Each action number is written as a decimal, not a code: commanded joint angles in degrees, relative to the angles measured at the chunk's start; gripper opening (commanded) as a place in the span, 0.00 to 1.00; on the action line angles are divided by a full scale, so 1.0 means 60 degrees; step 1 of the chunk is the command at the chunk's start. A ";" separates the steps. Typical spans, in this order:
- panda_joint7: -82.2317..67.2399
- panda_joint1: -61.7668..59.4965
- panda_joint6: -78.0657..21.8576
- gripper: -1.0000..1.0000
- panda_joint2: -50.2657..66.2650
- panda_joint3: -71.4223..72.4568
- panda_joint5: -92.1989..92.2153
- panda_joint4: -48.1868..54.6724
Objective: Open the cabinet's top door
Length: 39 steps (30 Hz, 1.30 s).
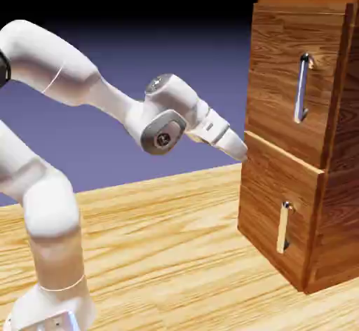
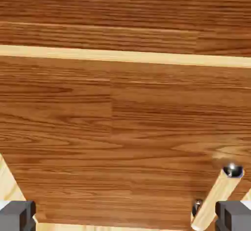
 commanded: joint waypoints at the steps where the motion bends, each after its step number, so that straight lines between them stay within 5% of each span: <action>1: 0.0319 0.0135 -0.0003 1.00 -0.0043 -0.0150 -0.0416 0.0090; 39: 1.2429 0.5245 -0.0106 1.00 -0.1690 -0.5840 -1.6200 0.3490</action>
